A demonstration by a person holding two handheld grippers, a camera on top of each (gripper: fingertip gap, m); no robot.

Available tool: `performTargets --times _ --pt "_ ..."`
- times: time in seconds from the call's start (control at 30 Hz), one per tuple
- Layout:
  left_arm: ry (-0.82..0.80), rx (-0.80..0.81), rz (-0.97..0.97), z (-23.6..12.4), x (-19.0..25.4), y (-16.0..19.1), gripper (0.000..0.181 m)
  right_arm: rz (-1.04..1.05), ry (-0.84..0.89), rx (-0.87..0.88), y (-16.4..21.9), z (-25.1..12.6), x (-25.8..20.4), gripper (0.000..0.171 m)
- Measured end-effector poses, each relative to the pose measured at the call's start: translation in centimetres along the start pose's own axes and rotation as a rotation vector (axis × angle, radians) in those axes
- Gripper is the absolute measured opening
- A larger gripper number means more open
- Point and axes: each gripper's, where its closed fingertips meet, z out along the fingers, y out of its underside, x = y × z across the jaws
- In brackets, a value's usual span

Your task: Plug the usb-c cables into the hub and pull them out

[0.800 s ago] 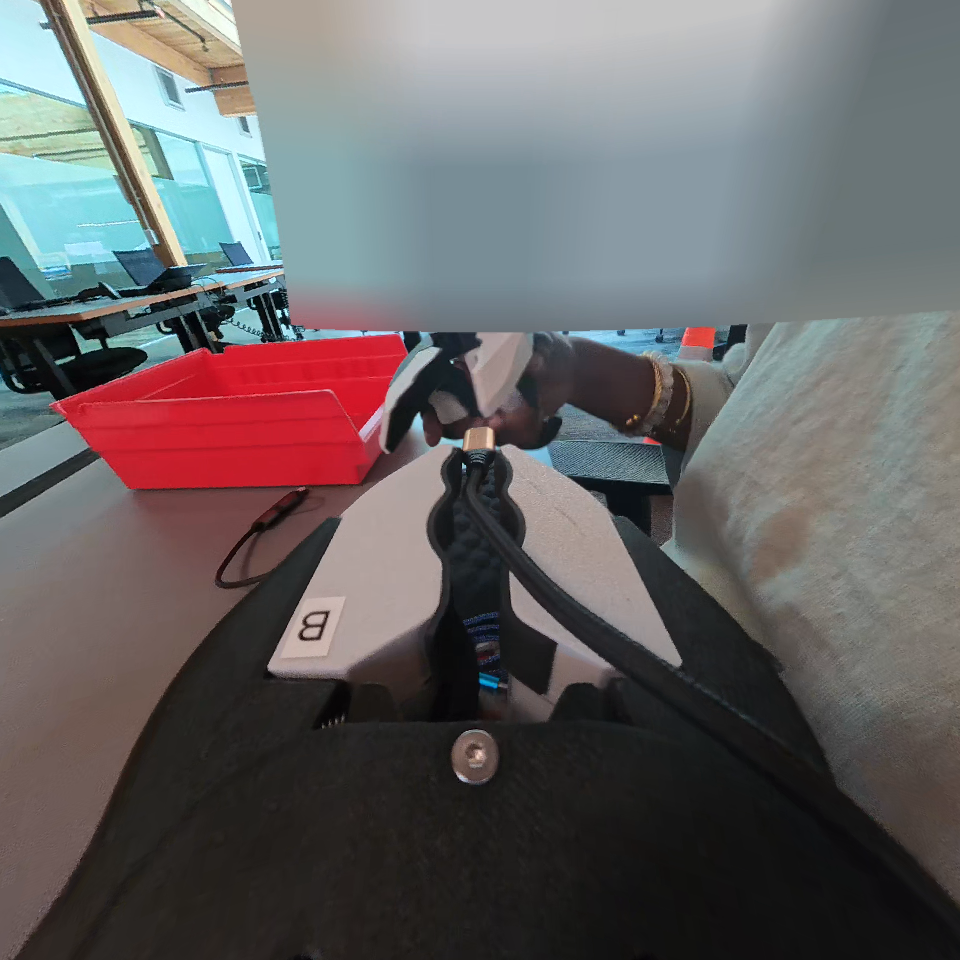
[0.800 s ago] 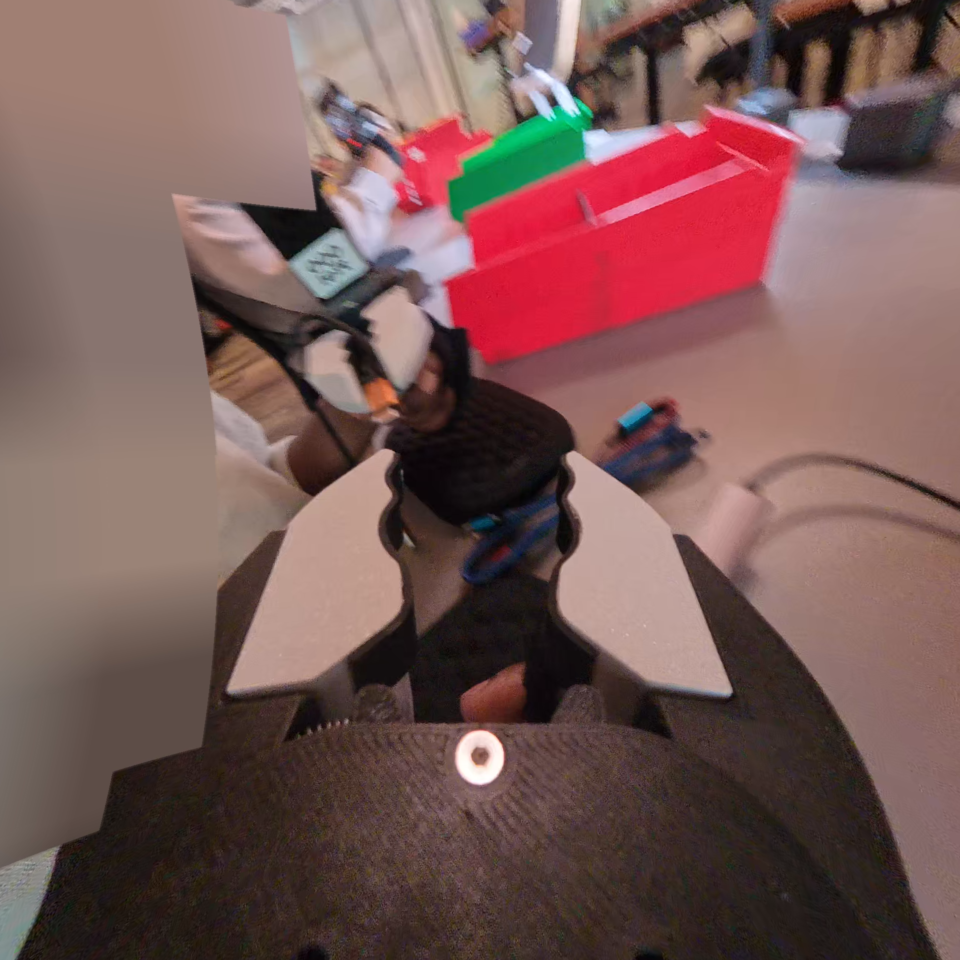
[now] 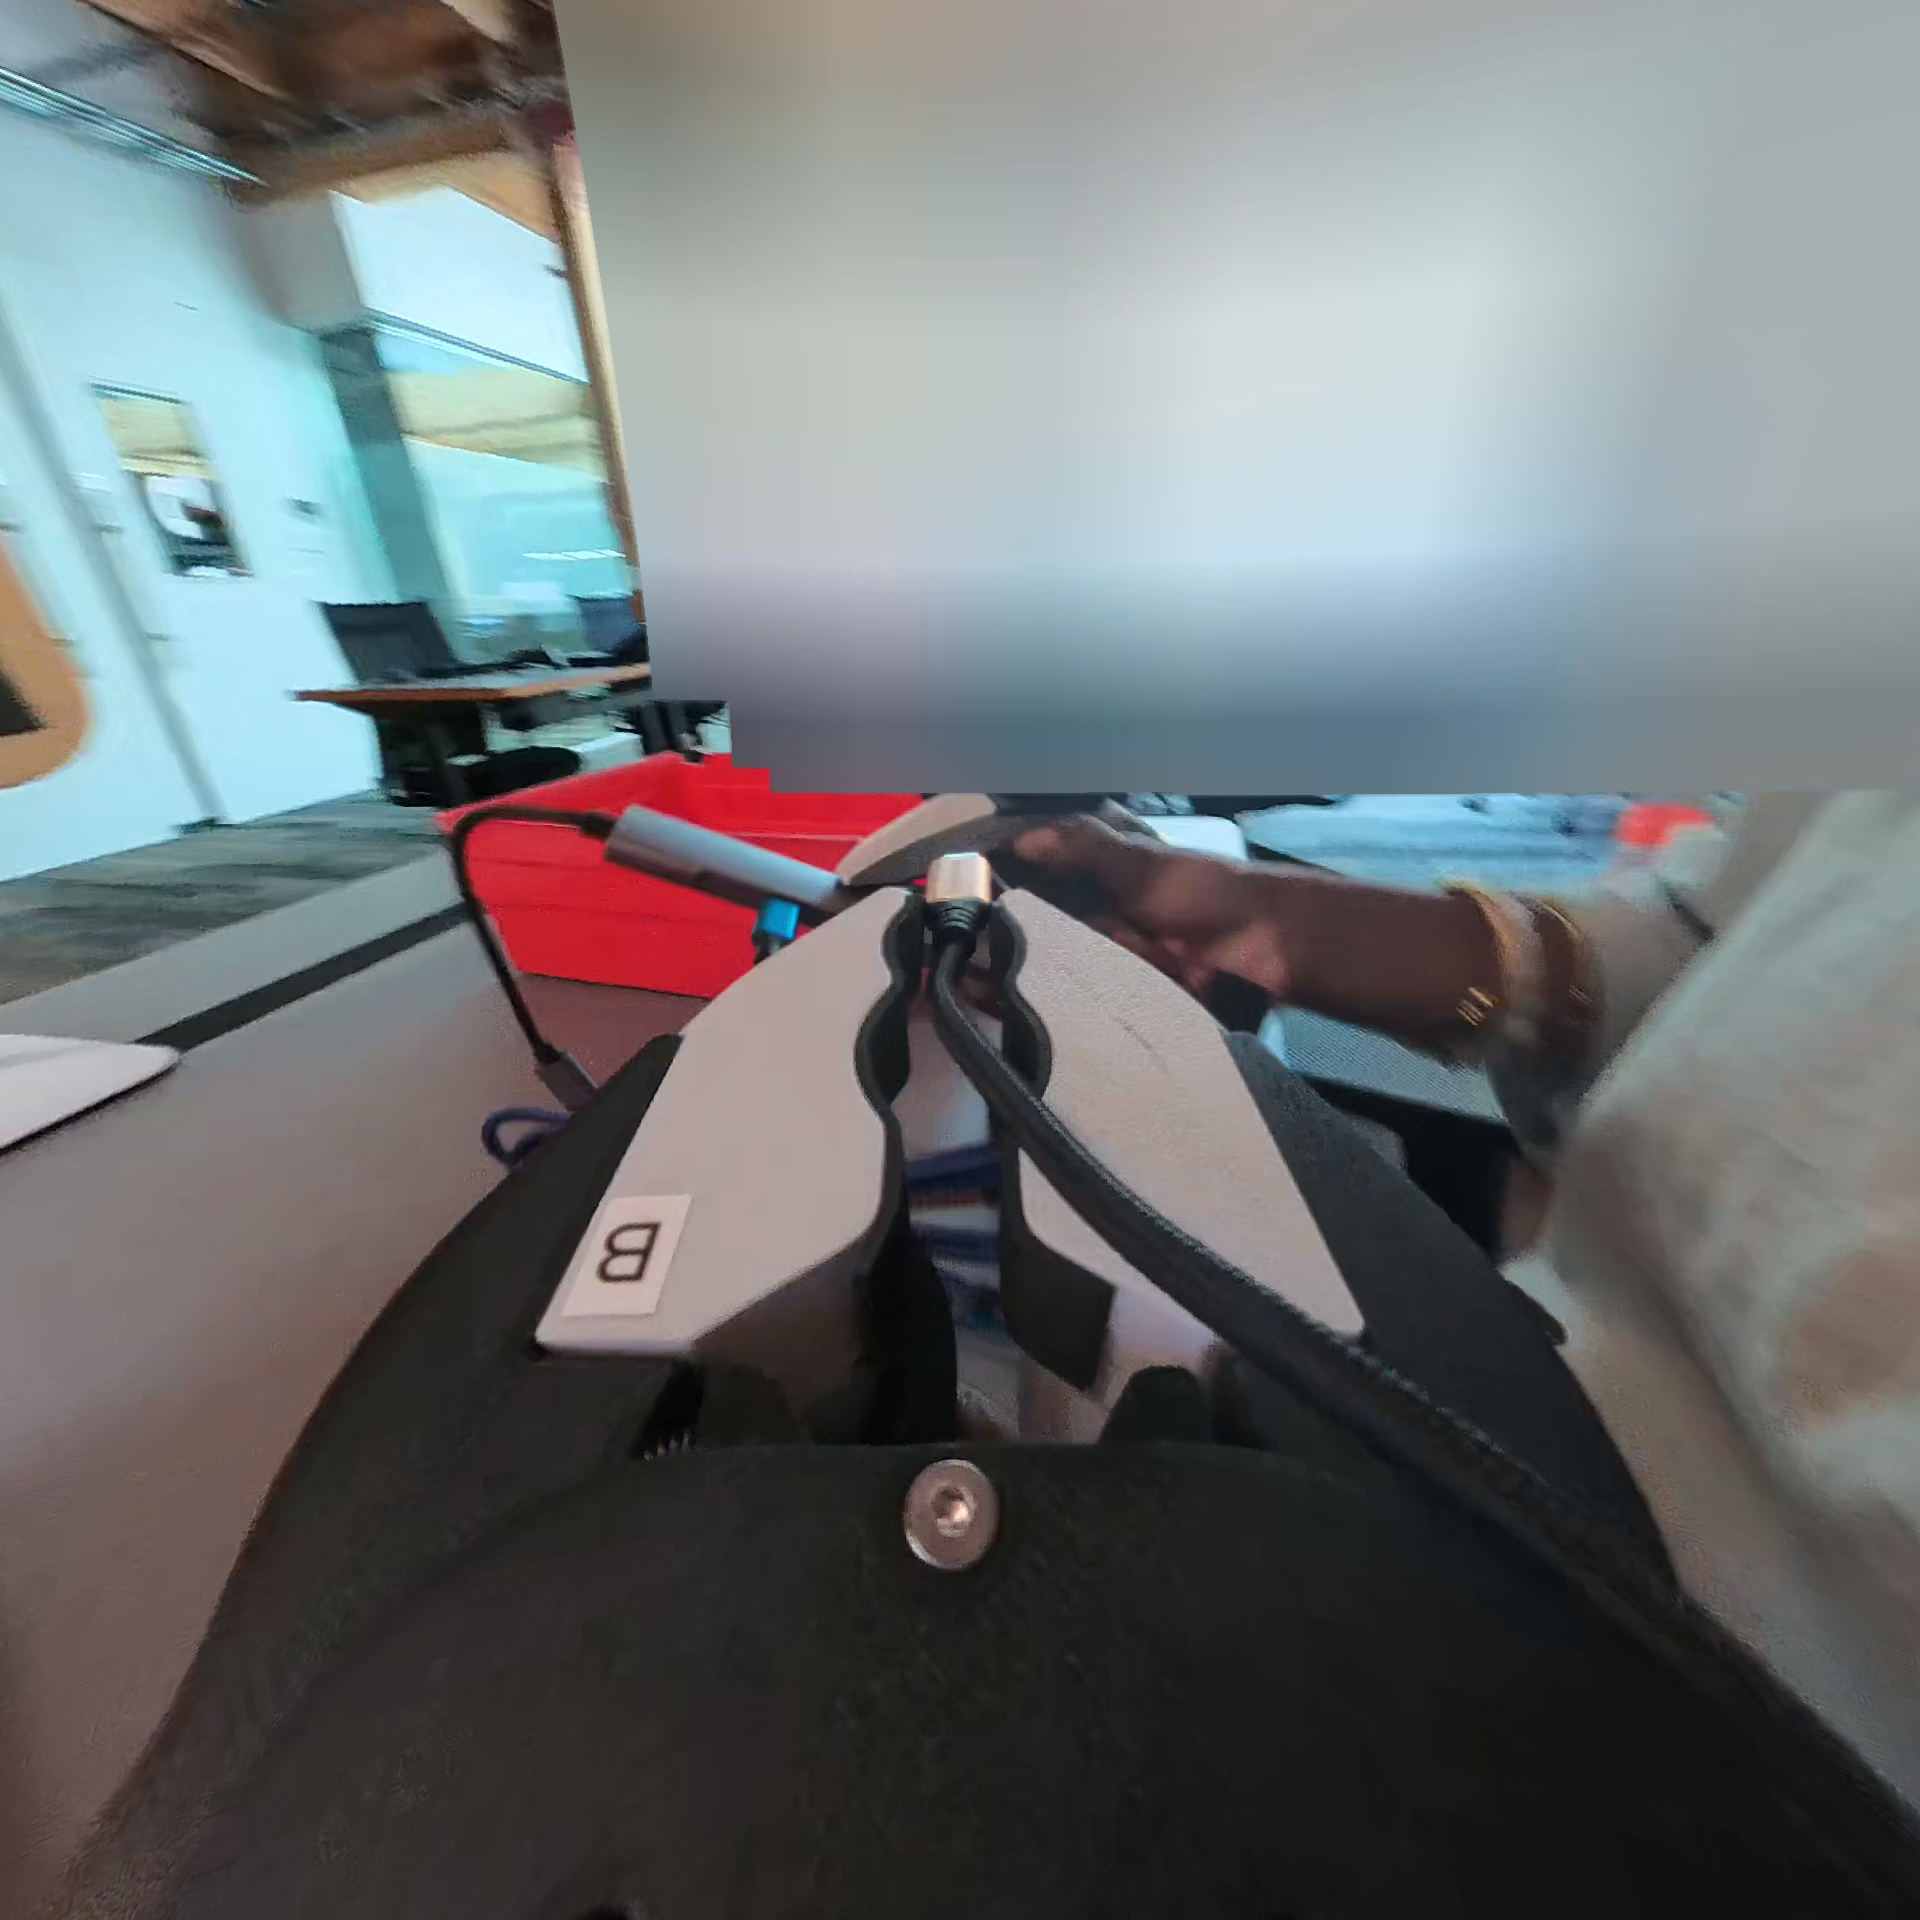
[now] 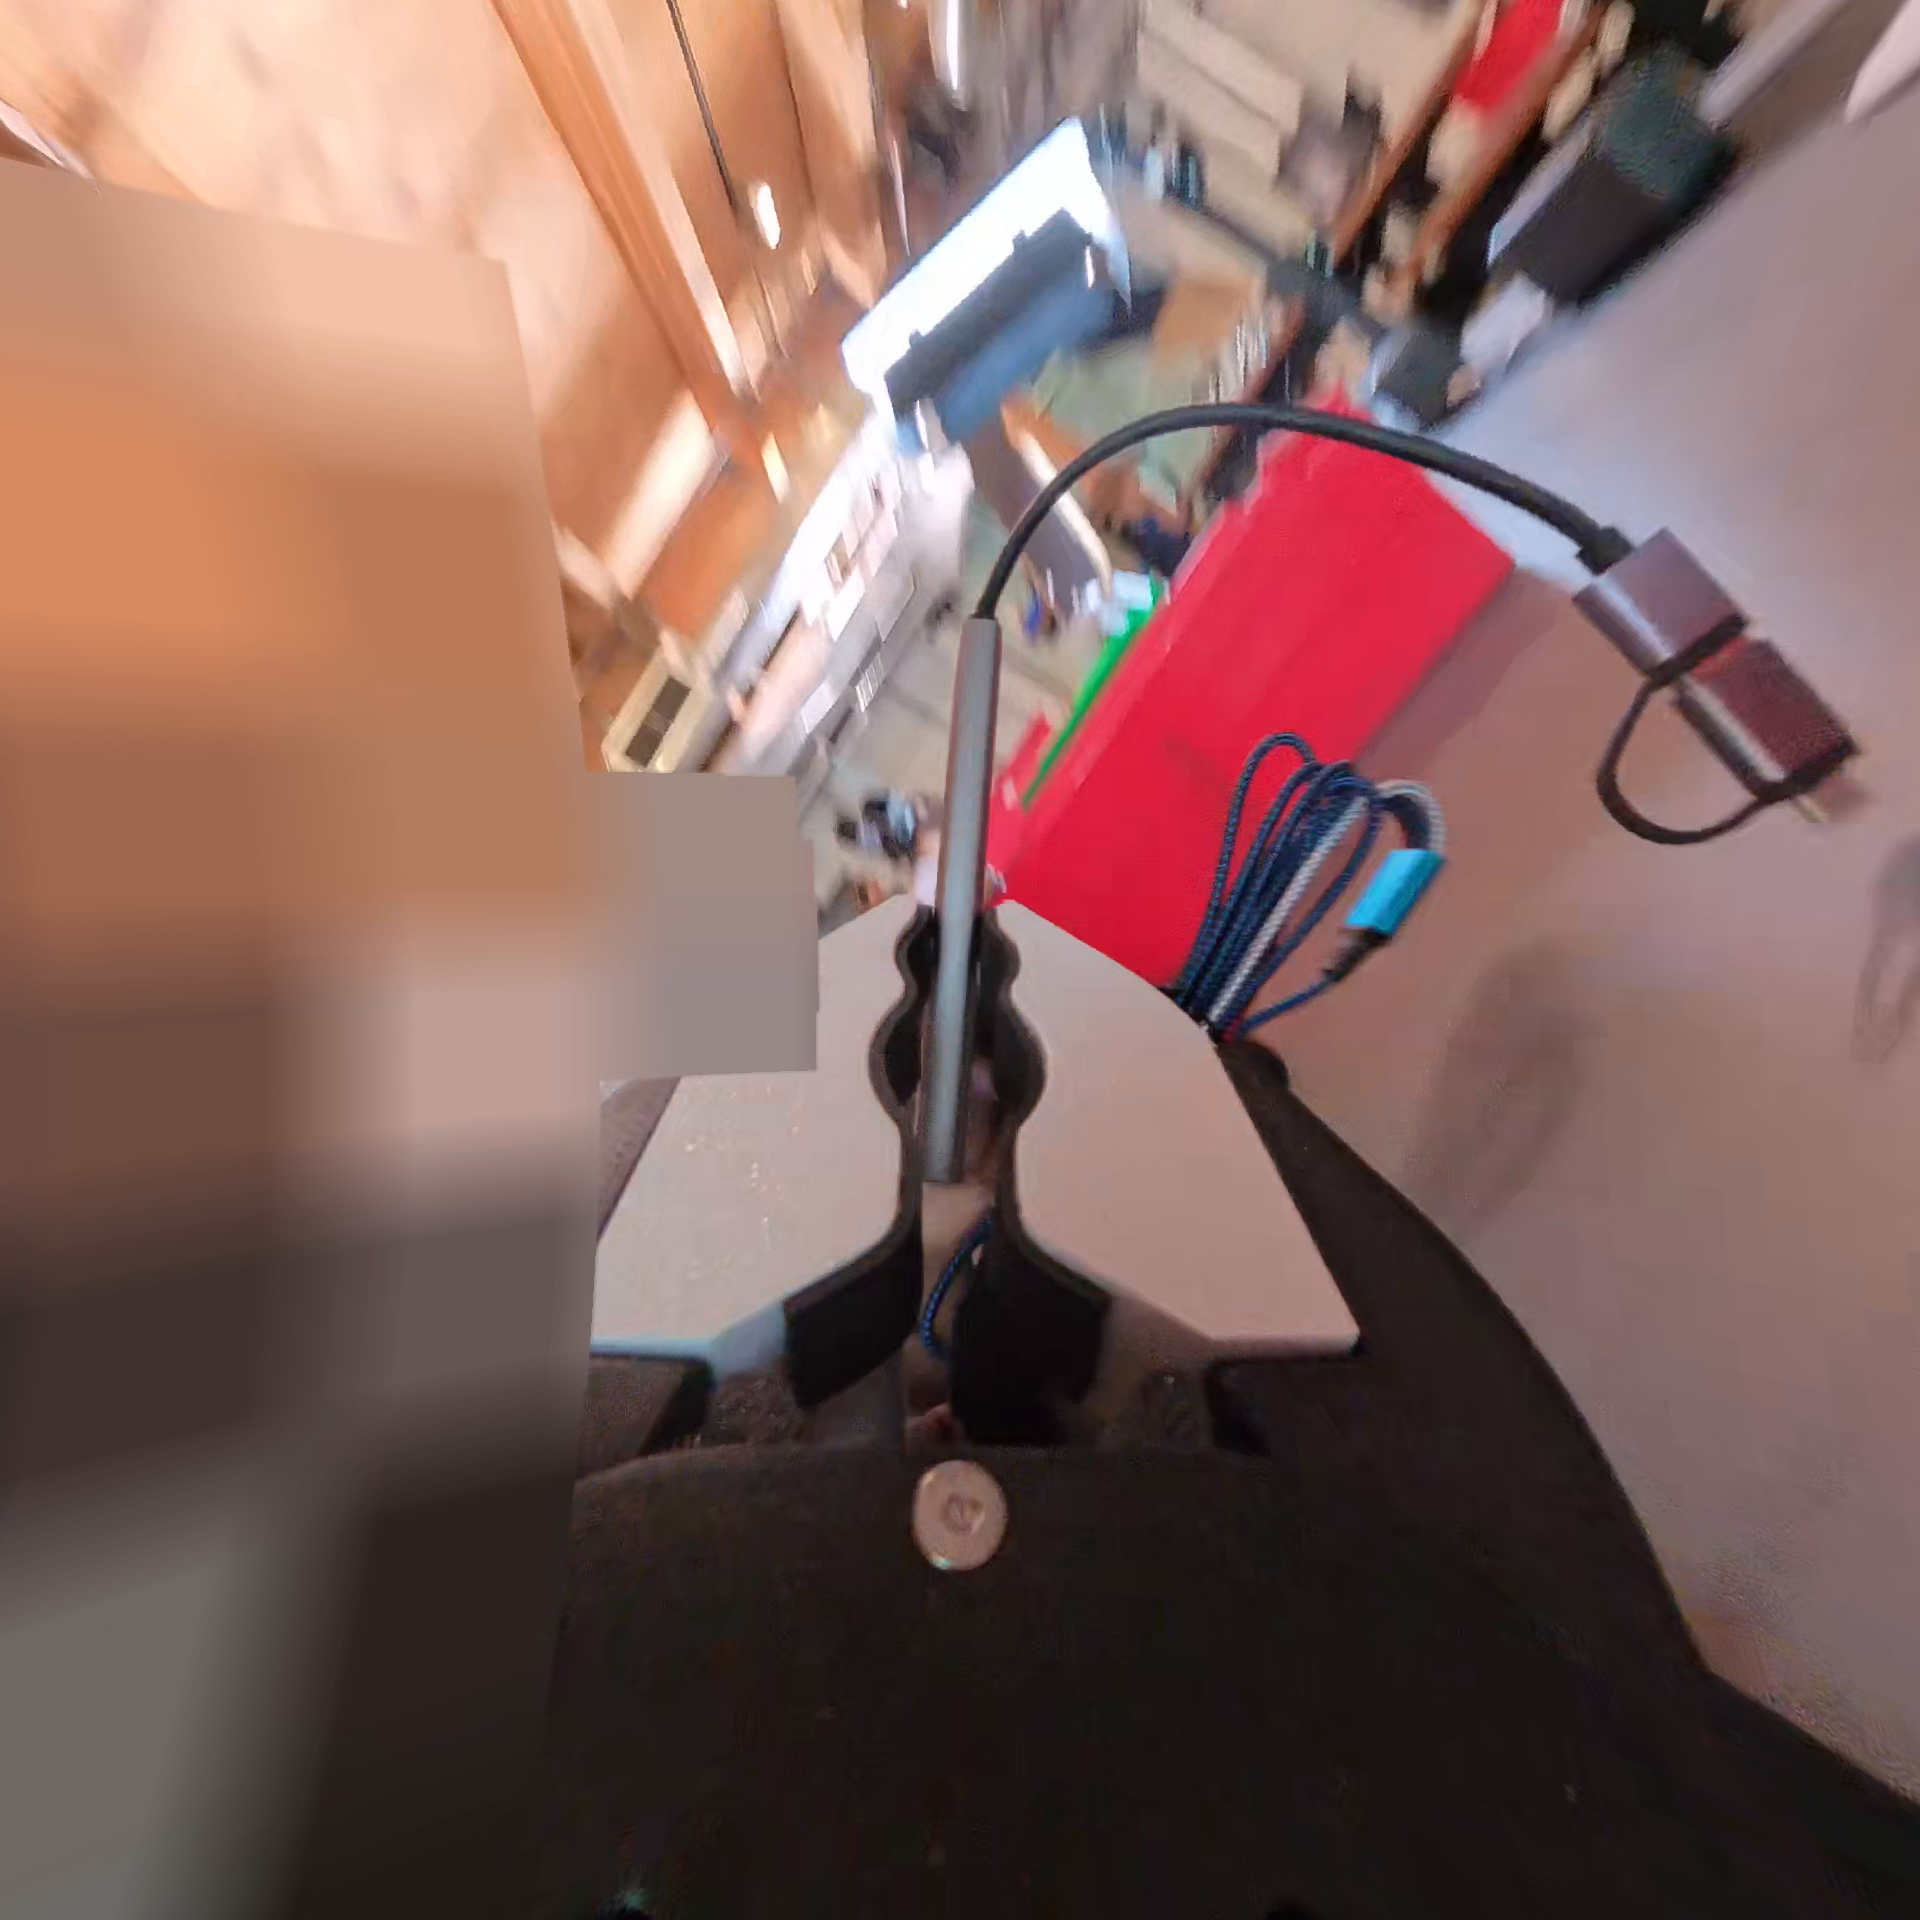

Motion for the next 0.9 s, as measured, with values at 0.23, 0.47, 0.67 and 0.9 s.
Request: performTargets --times 0.23,0.47,0.67,0.9 --pt "-0.218 -0.023 0.186 1.6 -0.3 0.0 0.012 0.336 -0.114 0.63 -3.1 0.4 0.7 0.007" --pt "-0.302 -0.008 0.183 -0.4 -2.7 -0.4 0.012 0.043 0.197 0.425 0.5 1.1 2.4 0.008" --pt "-0.325 0.0 0.176 -2.5 -4.3 -1.0 0.012 -0.208 0.506 0.205 3.3 -2.9 2.3 0.008" --pt "-0.268 -0.01 0.174 -1.8 -3.4 -0.5 0.012 -0.346 0.596 -0.283 9.8 -5.4 2.0 0.038"
